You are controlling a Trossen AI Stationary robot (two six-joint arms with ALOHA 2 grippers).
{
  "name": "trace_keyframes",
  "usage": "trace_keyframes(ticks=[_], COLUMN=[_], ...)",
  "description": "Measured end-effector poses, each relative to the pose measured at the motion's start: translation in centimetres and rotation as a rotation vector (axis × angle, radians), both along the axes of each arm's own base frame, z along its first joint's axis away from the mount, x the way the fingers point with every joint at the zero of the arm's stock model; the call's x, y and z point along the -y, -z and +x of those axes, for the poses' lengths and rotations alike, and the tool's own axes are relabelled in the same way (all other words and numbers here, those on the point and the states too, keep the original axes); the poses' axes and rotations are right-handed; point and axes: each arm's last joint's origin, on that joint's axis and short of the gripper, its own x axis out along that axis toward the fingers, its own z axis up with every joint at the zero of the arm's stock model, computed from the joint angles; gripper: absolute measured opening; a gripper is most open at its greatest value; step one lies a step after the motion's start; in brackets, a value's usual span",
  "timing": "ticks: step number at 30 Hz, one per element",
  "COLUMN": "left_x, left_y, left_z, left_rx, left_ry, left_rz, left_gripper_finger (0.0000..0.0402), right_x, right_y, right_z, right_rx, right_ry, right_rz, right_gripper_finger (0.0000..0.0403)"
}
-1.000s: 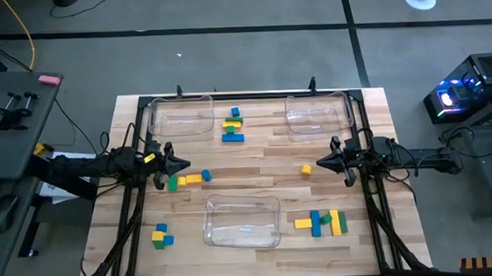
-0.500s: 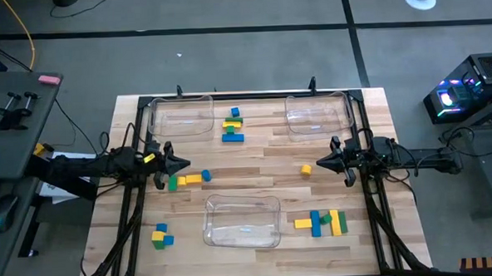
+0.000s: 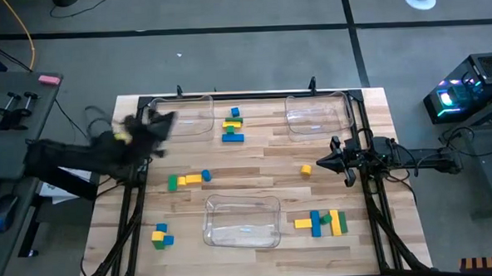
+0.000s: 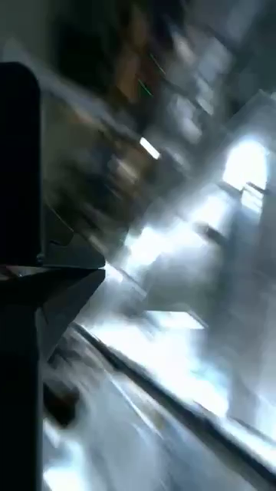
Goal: Sort blocks
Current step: Put the blue block into the left transparent bin
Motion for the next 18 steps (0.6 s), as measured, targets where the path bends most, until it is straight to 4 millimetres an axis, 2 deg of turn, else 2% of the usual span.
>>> trace_keyframes(ticks=[3, 6, 9, 14, 16, 18], left_x=[-0.7, -1.4, -1.8, -1.9, -1.8, -1.4], left_y=[-1.8, -2.9, -3.2, -3.7, -3.8, -3.7], left_z=[2.8, 3.3, 3.2, 3.2, 3.4, 3.7], left_rx=[-0.324, -0.635, -0.853, -1.002, -1.004, -1.015], left_ry=[-0.082, -0.127, -0.18, -0.167, -0.047, 0.181], left_rz=[-0.11, -0.271, -0.365, -0.343, -0.37, -0.399], left_gripper_finger=[0.0, 0.0, 0.0, 0.0, 0.0, 0.0001], right_x=[0.0, 0.0, 0.0, 0.0, 0.0, 0.0], right_y=[0.0, 0.0, 0.0, 0.0, 0.0, 0.0], right_z=[0.0, 0.0, 0.0, 0.0, 0.0, 0.0], right_rx=[0.0, 0.0, -0.001, 0.0, 0.0, 0.0], right_ry=[0.0, 0.0, 0.0, 0.0, 0.0, 0.0], right_rz=[0.0, 0.0, 0.0, 0.0, 0.0, 0.0], right_gripper_finger=[0.0005, 0.0005, 0.0005, 0.0005, 0.0005, 0.0005])
